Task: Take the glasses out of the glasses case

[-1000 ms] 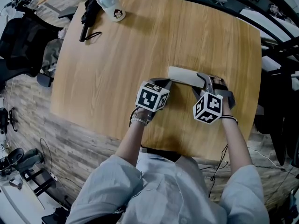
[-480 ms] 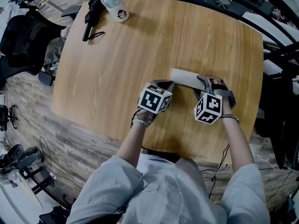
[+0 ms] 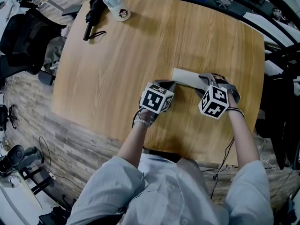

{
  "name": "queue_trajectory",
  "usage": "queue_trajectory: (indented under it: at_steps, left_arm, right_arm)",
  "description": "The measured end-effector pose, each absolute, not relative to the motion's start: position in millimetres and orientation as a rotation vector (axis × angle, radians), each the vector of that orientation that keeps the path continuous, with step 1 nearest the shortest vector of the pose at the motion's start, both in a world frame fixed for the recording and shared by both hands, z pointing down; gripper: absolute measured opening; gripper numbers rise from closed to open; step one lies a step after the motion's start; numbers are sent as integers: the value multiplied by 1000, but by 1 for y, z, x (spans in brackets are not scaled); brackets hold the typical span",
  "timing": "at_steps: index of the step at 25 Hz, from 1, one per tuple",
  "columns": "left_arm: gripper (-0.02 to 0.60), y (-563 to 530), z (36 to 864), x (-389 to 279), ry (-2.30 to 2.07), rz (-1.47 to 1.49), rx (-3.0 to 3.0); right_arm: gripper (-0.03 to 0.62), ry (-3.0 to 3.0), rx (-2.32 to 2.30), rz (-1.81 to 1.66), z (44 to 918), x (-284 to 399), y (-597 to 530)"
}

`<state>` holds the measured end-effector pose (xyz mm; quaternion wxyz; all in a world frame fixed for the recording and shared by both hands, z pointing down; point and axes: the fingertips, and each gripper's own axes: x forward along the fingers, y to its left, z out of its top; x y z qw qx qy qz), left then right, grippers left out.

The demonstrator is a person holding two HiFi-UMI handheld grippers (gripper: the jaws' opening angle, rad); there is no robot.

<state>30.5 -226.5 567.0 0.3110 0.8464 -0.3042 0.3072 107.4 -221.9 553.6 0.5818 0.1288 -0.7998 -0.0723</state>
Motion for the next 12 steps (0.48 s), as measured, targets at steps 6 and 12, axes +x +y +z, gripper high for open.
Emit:
queue_trajectory:
  at_steps: [6, 12]
  left_arm:
    - [5, -225, 566, 31, -803, 813, 2235]
    - [5, -226, 566, 31, -799, 811, 2235]
  right_arm:
    - [215, -1907, 221, -53, 545, 109, -225]
    - [195, -1930, 219, -47, 535, 108, -226]
